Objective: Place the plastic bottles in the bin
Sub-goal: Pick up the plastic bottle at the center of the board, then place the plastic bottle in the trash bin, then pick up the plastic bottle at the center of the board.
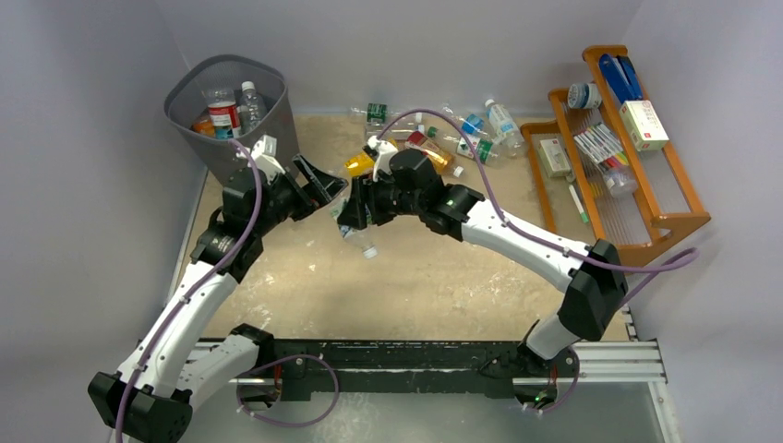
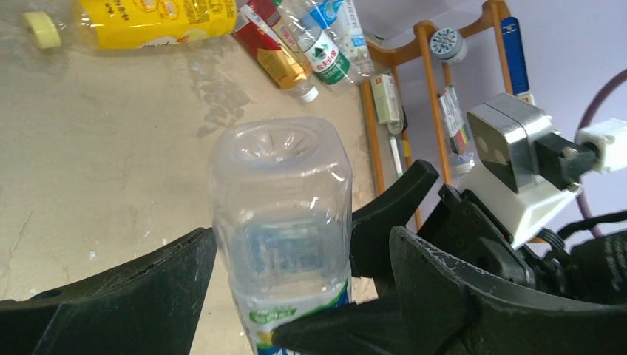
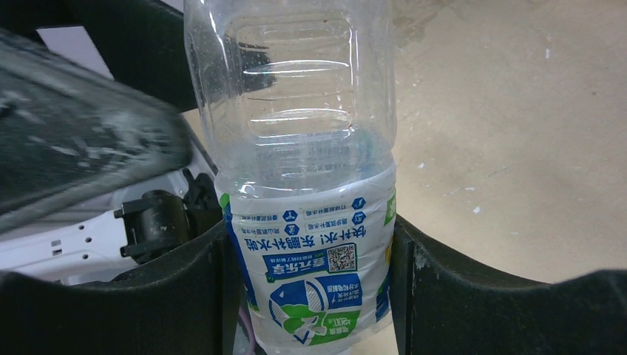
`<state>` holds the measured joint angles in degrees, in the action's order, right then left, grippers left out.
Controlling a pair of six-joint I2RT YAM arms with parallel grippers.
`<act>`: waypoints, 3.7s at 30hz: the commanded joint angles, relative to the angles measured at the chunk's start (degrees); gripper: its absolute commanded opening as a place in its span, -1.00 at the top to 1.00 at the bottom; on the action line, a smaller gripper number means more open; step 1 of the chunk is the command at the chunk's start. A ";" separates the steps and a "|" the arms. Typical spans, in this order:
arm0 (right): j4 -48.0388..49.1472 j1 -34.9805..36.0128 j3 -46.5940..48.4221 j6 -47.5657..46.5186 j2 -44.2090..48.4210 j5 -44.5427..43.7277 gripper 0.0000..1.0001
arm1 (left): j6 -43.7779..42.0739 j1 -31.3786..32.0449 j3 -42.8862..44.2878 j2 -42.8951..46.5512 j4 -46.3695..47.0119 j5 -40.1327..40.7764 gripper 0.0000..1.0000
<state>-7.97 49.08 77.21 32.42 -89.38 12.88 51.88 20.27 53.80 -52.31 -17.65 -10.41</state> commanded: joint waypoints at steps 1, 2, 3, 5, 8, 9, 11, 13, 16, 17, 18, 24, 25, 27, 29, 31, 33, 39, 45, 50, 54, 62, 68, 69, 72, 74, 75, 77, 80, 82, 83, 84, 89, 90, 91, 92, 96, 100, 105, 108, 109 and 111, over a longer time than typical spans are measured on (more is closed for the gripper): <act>-0.87 2.27 5.08 -0.06 -0.32 -3.73 -0.11 | -1.67 0.63 2.08 -0.31 -0.17 3.38 -0.72; -0.94 2.67 5.47 -0.02 -0.66 -3.89 -0.11 | -1.74 0.79 2.08 -0.45 -0.33 3.78 -0.72; -0.97 2.95 5.68 -0.04 -0.77 -4.10 -0.11 | -1.78 0.80 2.05 -0.56 -0.52 4.13 -0.72; -0.92 3.26 6.02 0.08 -0.88 -4.35 -0.11 | -1.91 0.99 2.06 -0.76 -0.91 4.77 -0.71; -0.85 3.72 6.51 0.11 -0.92 -4.52 -0.11 | -2.00 1.16 2.15 -0.89 -1.76 6.20 -0.64; -0.97 3.86 6.62 0.05 -0.89 -4.60 -0.11 | -1.99 1.15 2.16 -0.86 -1.99 6.63 -0.60; -1.04 4.00 6.64 0.01 -0.80 -4.71 -0.11 | -2.06 1.15 2.34 -0.94 -2.35 7.08 -0.46; -1.08 4.09 6.43 0.01 -0.73 -4.80 -0.12 | -2.19 1.17 2.51 -1.11 -2.64 7.46 -0.19; -0.97 4.18 5.46 0.14 -0.42 -4.97 -0.18 | -2.39 1.15 3.32 -1.65 -3.35 7.84 0.11; -0.91 4.26 5.13 0.25 -0.23 -4.91 -0.22 | -2.54 1.17 3.68 -1.85 -3.60 8.05 0.13; -0.89 4.35 4.81 0.38 0.07 -4.89 -0.29 | -2.87 1.13 4.21 -2.11 -3.84 8.45 0.15; -0.96 4.68 1.05 2.01 5.76 -3.59 -0.84 | -8.38 1.10 12.96 -6.98 -8.30 11.48 0.19; -1.91 4.69 0.71 2.15 7.52 -3.80 -0.87 | -10.03 1.15 15.64 -8.47 -9.81 12.58 0.19; -3.69 4.76 -0.29 2.67 10.48 -4.95 -0.90 | -12.95 1.03 22.75 -12.57 -12.40 14.66 0.18; -4.64 4.80 -1.64 3.27 14.20 -5.23 -0.91 | -15.60 0.81 28.91 -15.70 -14.65 15.96 0.18; -5.25 4.79 -2.81 4.39 18.12 -5.94 -0.92 | -17.23 -0.23 34.15 -19.11 -15.37 15.52 0.18; -5.47 4.79 -4.01 5.57 21.92 -6.54 -0.92 | -17.82 -3.47 38.96 -22.33 -15.65 12.79 0.18; -9.08 4.73 -6.57 6.15 27.90 -8.38 -0.94 | -15.31 -17.62 51.60 -29.74 -13.14 1.70 0.21; -5.74 4.79 -12.26 8.29 30.83 -6.51 -0.94 | -12.78 -26.19 60.34 -32.79 -9.68 -1.21 0.21; -3.37 4.75 -15.56 8.66 30.85 -4.44 -0.94 | -11.76 -33.70 62.60 -35.09 -6.59 -2.20 0.21; -0.89 4.79 -18.10 9.47 30.43 -2.96 -0.93 | -13.17 -35.96 63.26 -36.94 -6.22 0.97 0.21; -2.19 4.83 -20.17 10.46 32.23 -2.61 -0.93 | -18.70 -35.93 71.26 -47.05 -10.60 4.49 0.17; -4.75 4.81 -21.31 11.26 35.03 -3.28 -0.93 | -19.20 -35.94 75.38 -53.45 -14.37 7.92 0.03; -5.08 4.80 -21.31 11.27 35.47 -3.42 -0.93 | -19.27 -35.94 75.39 -53.95 -14.44 8.33 -0.04; -5.55 4.80 -23.24 11.34 36.17 -3.65 -0.93 | -19.52 -35.92 75.58 -54.56 -15.06 7.58 -0.41; -5.38 4.82 -23.73 11.28 36.30 -3.67 -0.93 | -19.25 -35.84 76.41 -54.54 -16.77 7.34 -0.64; -5.20 4.82 -23.98 11.24 36.18 -3.54 -0.93 | -19.31 -35.85 76.74 -54.37 -17.38 6.45 -0.67; -4.96 4.76 -24.12 11.14 35.55 -3.40 -0.94 | -19.22 -35.89 76.92 -53.60 -17.68 3.92 -0.68; -4.76 4.86 -23.62 10.56 34.36 -3.58 -0.93 | -18.48 -35.73 75.95 -51.71 -16.96 -0.10 -0.69; -5.73 4.78 -22.38 9.89 33.64 -4.70 -0.94 | -17.49 -35.32 74.36 -49.99 -16.02 -2.35 -0.69; -6.17 4.79 -22.27 9.49 33.20 -5.41 -0.94 | -17.04 -34.93 73.40 -48.53 -15.61 -3.17 -0.69; -7.04 4.82 -20.69 9.40 32.77 -5.57 -0.94 | -16.77 -34.29 72.49 -47.49 -15.16 -3.48 -0.69; -13.15 4.40 -14.07 5.60 29.07 -11.73 -1.00 | -17.96 -29.11 70.12 -42.75 -17.54 -3.66 -0.70; -14.35 3.94 -12.21 4.57 27.72 -13.40 -1.00 | -18.27 -27.97 68.90 -41.57 -18.06 -3.55 -0.71; -15.31 3.35 -10.57 3.46 26.29 -14.78 -1.00 | -18.42 -26.87 67.10 -40.12 -17.88 -3.54 -0.71; -15.59 2.17 -9.30 2.38 24.92 -15.54 -1.00 | -18.42 -25.99 64.72 -38.55 -17.41 -3.51 -0.71; -12.55 -7.21 -7.47 -1.93 19.83 -10.45 -0.99 | -17.85 -23.37 54.11 -31.85 -14.31 -4.09 -0.71; -11.55 -13.39 -4.31 -6.89 13.13 -17.01 -0.82 | -17.48 -22.29 48.02 -27.34 -13.92 -4.98 -0.72; -10.34 -17.16 1.27 -12.25 -0.65 -27.34 -0.35 | -14.23 -21.65 36.61 -20.16 -9.86 -5.62 -0.73; -7.85 -21.34 3.67 -14.27 -6.64 -26.69 -0.26 | -13.47 -20.90 30.88 -16.81 -8.29 -6.43 -0.73; -7.18 -22.44 4.61 -15.06 -8.09 -26.38 -0.25 | -13.66 -20.70 29.49 -16.15 -8.20 -6.64 -0.73; -6.45 -24.69 6.38 -16.61 -10.67 -26.14 -0.25 | -14.34 -20.52 27.43 -15.23 -8.68 -6.87 -0.73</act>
<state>-17.85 28.82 78.85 20.97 -97.80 -10.26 36.93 -0.93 84.33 -70.87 -30.68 -15.55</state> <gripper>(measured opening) 0.626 0.864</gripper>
